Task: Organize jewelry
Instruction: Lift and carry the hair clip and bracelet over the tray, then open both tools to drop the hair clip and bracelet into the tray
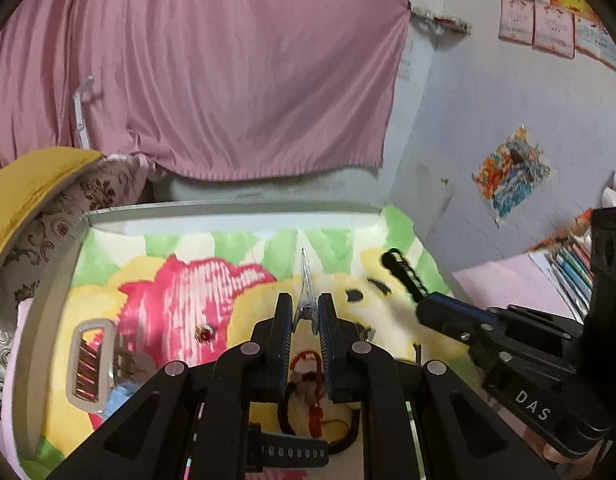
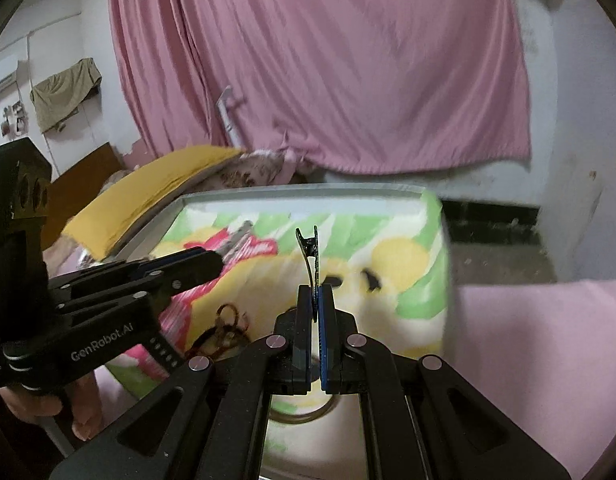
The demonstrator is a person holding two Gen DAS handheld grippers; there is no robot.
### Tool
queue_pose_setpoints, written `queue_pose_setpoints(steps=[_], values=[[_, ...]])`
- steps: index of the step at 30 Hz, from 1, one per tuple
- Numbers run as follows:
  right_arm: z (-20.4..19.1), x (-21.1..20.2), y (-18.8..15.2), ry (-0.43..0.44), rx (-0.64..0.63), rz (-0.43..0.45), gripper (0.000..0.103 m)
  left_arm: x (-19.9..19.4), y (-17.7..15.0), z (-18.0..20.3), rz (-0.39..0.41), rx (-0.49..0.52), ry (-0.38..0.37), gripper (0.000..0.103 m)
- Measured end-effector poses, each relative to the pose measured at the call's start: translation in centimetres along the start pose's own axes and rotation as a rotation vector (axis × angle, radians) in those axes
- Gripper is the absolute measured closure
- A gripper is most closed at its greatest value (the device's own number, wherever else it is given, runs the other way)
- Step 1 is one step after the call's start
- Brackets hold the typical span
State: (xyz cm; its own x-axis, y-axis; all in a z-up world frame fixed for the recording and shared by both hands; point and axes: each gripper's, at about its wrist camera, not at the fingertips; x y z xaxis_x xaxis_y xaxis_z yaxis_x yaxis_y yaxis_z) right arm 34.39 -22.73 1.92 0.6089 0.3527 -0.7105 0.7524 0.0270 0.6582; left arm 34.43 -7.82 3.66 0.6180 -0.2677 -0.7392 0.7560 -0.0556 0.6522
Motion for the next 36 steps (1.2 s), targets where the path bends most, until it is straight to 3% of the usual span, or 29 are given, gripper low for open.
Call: queue_pose_setpoints(steps=[15, 34, 36], values=[[-0.4, 1.7, -0.7, -0.008, 0.006, -0.084, 0.100, 1.6, -0.2, 0.0, -0.091, 0.013, 0.004, 0.090], [-0.1, 2.1, -0.7, -0.025, 0.025, -0.090, 0.099, 1.6, -0.3, -0.2, -0.079, 0.010, -0.013, 0.091], [-0.1, 2.0, -0.7, -0.031, 0.026, -0.086, 0.095, 1.4, -0.4, -0.3, -0.074, 0.008, -0.012, 0.091]])
Point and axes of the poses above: each gripper's, at about its wrist camera, not at the fingertips, and x roughly the way its jaws point, z to its right, y to its top, and after that the axes turned 8 degrees about -z, right-handed
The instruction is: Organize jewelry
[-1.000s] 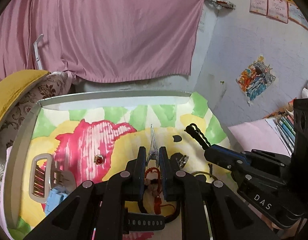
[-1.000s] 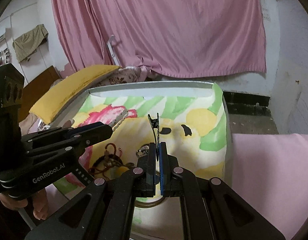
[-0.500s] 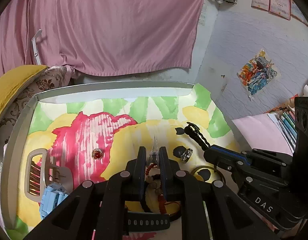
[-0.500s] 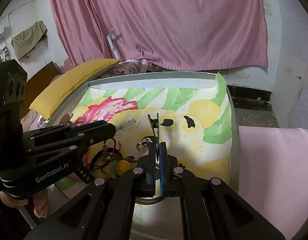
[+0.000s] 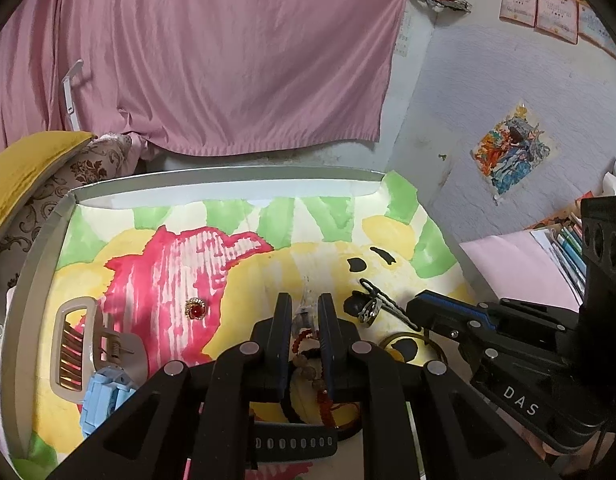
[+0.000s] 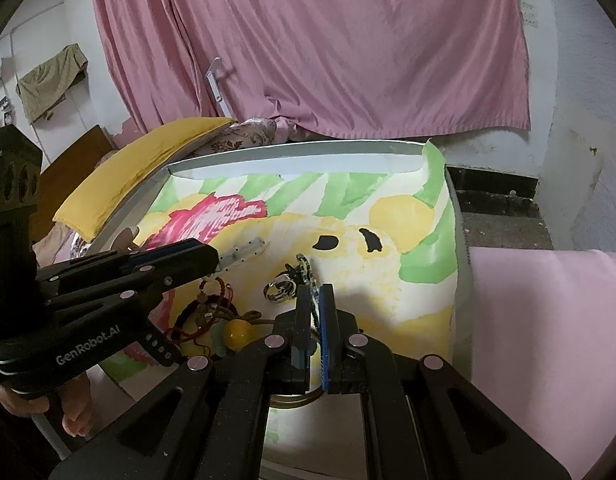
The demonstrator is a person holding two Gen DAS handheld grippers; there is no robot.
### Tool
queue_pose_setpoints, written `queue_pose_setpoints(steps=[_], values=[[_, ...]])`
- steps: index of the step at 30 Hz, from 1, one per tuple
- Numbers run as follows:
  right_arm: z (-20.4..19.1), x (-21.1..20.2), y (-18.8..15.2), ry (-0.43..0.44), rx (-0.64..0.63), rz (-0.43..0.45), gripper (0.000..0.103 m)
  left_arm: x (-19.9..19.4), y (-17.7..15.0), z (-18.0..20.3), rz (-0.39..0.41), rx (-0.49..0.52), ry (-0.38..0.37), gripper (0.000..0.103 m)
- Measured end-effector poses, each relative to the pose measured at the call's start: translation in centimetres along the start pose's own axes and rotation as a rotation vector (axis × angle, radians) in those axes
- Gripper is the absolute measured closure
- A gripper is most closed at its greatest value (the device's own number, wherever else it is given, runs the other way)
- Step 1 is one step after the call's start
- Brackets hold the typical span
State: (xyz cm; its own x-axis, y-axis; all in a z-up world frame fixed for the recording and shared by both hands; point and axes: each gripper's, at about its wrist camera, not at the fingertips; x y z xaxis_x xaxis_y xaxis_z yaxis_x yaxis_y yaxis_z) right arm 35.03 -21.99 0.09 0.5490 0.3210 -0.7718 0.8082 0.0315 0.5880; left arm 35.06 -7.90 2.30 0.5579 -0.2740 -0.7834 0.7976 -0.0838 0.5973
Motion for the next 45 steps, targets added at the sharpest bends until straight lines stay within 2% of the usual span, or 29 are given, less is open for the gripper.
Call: queue_pose_setpoints(steps=[1, 3, 10, 14, 17, 19, 21, 23, 26, 29, 32, 39, 45], values=[[0.0, -0.1, 0.0, -0.006, 0.002, 0.003, 0.091, -0.1, 0.0, -0.1, 0.003, -0.001, 0.002, 0.091], [0.1, -0.3, 0.0, -0.018, 0.003, 0.013, 0.073, -0.2, 0.0, -0.2, 0.010, -0.004, 0.001, 0.091], [-0.1, -1.0, -0.1, -0.029, -0.004, 0.045, 0.070, -0.9, 0.0, -0.7, 0.039, -0.020, 0.023, 0.090], [-0.2, -1.4, -0.1, -0.030, -0.017, 0.069, 0.055, -1.4, 0.1, -1.0, 0.060, -0.028, 0.049, 0.090], [-0.5, -1.8, 0.0, -0.035, -0.030, 0.088, 0.055, -1.8, 0.1, -1.2, 0.076, -0.028, 0.069, 0.090], [-0.6, -2.1, 0.0, -0.041, -0.038, 0.101, 0.054, -2.1, 0.0, -1.4, 0.087, -0.033, 0.078, 0.084], [-0.6, -2.3, 0.0, -0.043, -0.042, 0.111, 0.048, -2.4, 0.0, -1.6, 0.103, -0.041, 0.081, 0.068], [-0.7, -2.6, 0.0, -0.047, -0.046, 0.124, 0.047, -2.8, -0.1, -1.8, 0.122, -0.048, 0.086, 0.060], [-0.7, -3.0, 0.0, -0.055, -0.049, 0.139, 0.046, -3.4, -0.2, -2.1, 0.143, -0.055, 0.110, 0.058], [-0.8, -3.4, 0.0, -0.056, -0.054, 0.154, 0.042, -4.2, -0.5, -2.6, 0.169, -0.072, 0.129, 0.042], [-1.0, -3.8, -0.1, -0.055, -0.063, 0.175, 0.038, -5.1, -0.8, -3.1, 0.196, -0.085, 0.153, 0.036], [-1.9, -5.6, -0.7, -0.054, -0.088, 0.229, 0.019, -7.1, -2.2, -4.3, 0.234, -0.124, 0.183, 0.010], [-3.0, -7.1, -1.4, -0.054, -0.107, 0.271, 0.007, -8.7, -4.0, -4.6, 0.279, -0.135, 0.186, 0.003]])
Point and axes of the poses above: each gripper's, at about its wrist camera, not at the fingertips, and x roughly the way its jaws point, z to its right, y to its top, and after that the axes turned 8 degrees about -z, right-handed
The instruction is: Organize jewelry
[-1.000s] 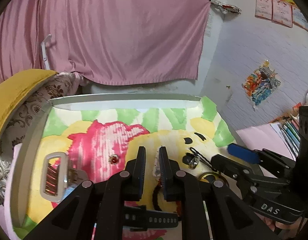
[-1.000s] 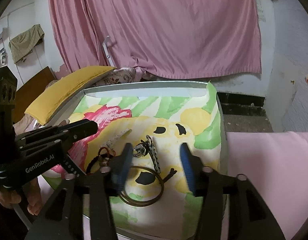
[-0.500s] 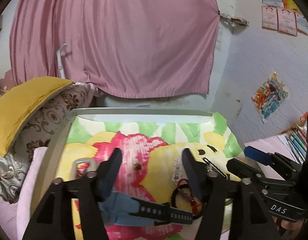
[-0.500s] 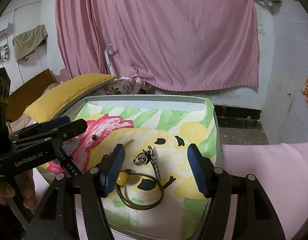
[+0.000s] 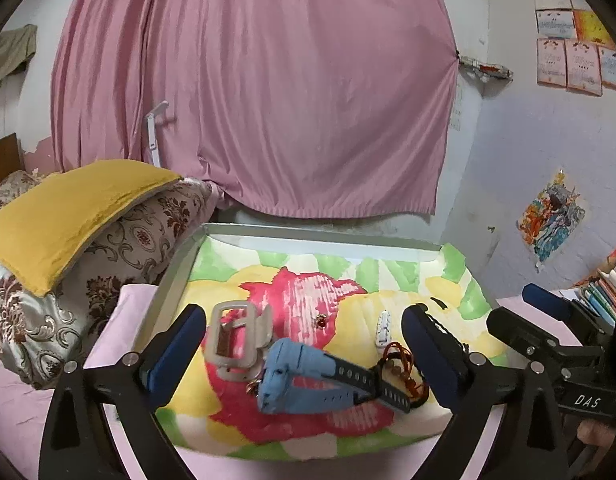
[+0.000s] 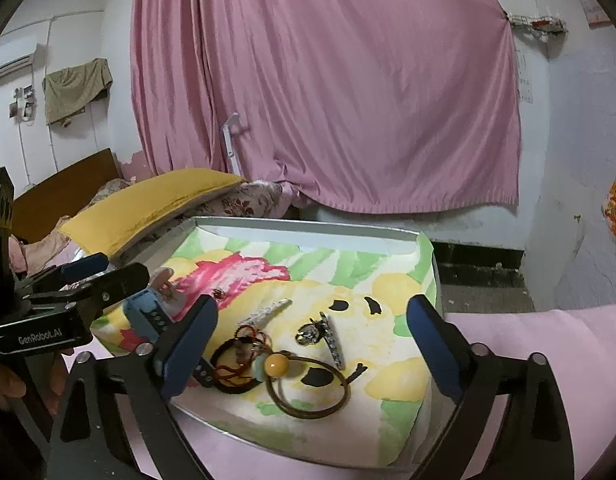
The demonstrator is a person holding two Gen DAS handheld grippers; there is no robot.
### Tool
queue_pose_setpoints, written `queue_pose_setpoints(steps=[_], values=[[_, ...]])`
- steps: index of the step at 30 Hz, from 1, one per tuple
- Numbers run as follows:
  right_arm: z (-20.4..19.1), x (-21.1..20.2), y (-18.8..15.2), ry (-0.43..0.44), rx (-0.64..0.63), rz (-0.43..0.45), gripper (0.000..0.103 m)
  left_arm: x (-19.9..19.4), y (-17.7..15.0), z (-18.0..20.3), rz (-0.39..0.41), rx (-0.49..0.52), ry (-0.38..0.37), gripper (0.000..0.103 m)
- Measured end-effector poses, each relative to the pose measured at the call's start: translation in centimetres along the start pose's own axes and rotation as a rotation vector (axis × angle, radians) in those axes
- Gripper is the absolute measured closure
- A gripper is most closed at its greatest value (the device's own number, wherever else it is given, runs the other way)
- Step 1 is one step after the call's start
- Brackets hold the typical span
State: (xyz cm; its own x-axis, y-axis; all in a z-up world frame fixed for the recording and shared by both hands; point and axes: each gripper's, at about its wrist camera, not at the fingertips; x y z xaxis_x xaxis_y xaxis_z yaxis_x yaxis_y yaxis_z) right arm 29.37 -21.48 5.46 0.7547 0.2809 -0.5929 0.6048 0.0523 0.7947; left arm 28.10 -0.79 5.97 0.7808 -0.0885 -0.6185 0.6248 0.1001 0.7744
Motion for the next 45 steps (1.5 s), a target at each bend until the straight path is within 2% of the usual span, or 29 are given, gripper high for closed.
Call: queue_pose_setpoints(steps=[12, 32, 45], values=[[-0.9, -4.3, -1.1, -0.012, 0.008, 0.076, 0.002, -4.7, -2.0, -1.2, 0.113, -0.007, 0.011, 0.001], [-3.1, -12.5, -5.5, -0.054, -0.028, 0.114, 0.002, -11.0, -6.9, -1.6, 0.145, 0.028, 0.021, 0.001], [-3.4, -15.8, -9.3, -0.074, 0.019, 0.154, 0.002, -13.9, -10.2, -2.3, 0.182, 0.001, 0.033, 0.001]])
Point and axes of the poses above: each gripper's, at about its wrist camera, not at the fingertips, and x roughly the way its jaws point, z to its right, y to its top, and after that the axes turned 8 degrees about -z, right-handed
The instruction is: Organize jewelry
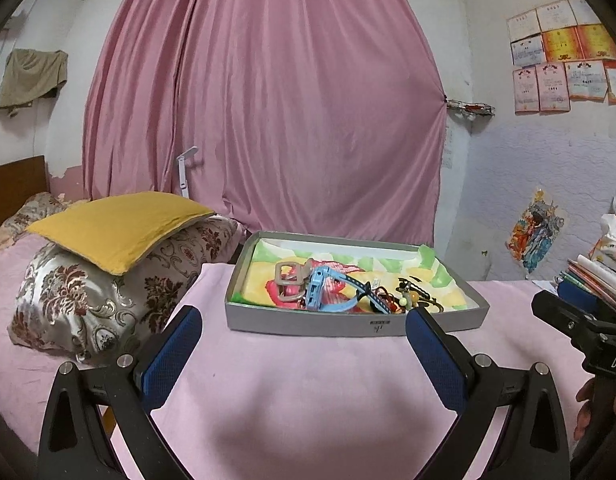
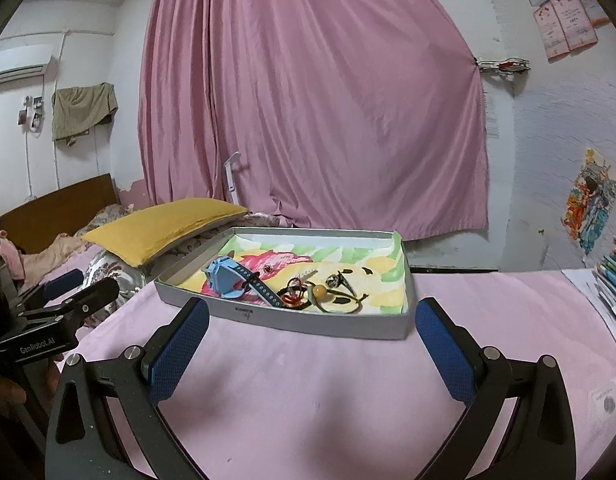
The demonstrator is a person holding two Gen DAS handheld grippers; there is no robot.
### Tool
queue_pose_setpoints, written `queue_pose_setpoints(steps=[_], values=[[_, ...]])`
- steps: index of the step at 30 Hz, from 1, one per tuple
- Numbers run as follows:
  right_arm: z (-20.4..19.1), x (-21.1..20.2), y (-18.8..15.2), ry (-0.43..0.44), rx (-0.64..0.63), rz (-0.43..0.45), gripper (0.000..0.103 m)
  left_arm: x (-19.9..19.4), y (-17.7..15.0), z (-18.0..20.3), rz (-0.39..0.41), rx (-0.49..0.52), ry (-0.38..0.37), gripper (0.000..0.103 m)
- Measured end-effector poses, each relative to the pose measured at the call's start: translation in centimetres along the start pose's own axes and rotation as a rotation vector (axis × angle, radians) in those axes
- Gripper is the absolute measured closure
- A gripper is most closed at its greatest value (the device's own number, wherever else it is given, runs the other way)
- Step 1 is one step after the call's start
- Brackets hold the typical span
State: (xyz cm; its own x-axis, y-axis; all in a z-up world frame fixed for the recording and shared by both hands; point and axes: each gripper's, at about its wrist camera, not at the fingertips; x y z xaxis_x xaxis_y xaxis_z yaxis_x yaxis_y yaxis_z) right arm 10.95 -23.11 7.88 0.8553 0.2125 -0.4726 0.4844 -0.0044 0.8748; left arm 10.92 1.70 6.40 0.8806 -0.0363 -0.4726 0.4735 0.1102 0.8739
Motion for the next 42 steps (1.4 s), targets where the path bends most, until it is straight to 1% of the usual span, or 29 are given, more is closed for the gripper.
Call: queue_pose_setpoints(steps=[6, 9, 12, 17, 24, 28, 30, 42], values=[[-0.4, -0.3, -2.3, -0.044, 0.025, 0.011, 0.002, -0.4, -1.9, -0.5, 0.019, -0.028, 0.023, 0.001], [-0.4, -0.6, -3.4, -0.102, 0.039, 0.040, 0.002, -0.5, -2.7, -0.5, 0.027, -0.030, 0.063, 0.001], [-0.7, -0.6, -4.1, -0.140, 0.033, 0.052, 0.002, -0.5, -3.3, -0.6, 0.034, -0.039, 0.075, 0.001], [-0.8, -0.2, -4.4, -0.144, 0.033, 0.054, 0.002, -0.4, -4.0, -0.8, 0.041, -0.045, 0.084, 0.001], [-0.9, 0.7, -5.5, -0.145, 0.044, 0.036, 0.002, 0.1, -4.8, -1.2, 0.046, -0.052, 0.071, 0.001], [-1.2, 1.0, -5.9, -0.151, 0.032, 0.037, 0.002, 0.6, -5.3, -1.2, 0.029, -0.049, 0.065, 0.001], [-1.4, 0.9, -6.1, -0.153, 0.022, 0.050, 0.002, 0.3, -5.3, -1.2, 0.052, -0.054, 0.062, 0.001], [-1.2, 0.7, -6.3, -0.147, 0.014, 0.063, 0.002, 0.3, -5.4, -1.3, 0.058, -0.059, 0.054, 0.001]])
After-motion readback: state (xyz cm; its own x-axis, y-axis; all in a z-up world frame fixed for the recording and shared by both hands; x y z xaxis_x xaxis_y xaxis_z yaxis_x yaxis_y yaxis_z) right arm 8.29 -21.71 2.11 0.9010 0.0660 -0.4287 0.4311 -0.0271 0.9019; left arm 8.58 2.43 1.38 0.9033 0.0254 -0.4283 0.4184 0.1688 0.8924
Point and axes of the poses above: each gripper's, at about its wrist camera, not at the fingertips, and x roughly the way its jaws point, z to its right, y to its top, and after that the axes turned 8 degrees about -z, right-handed
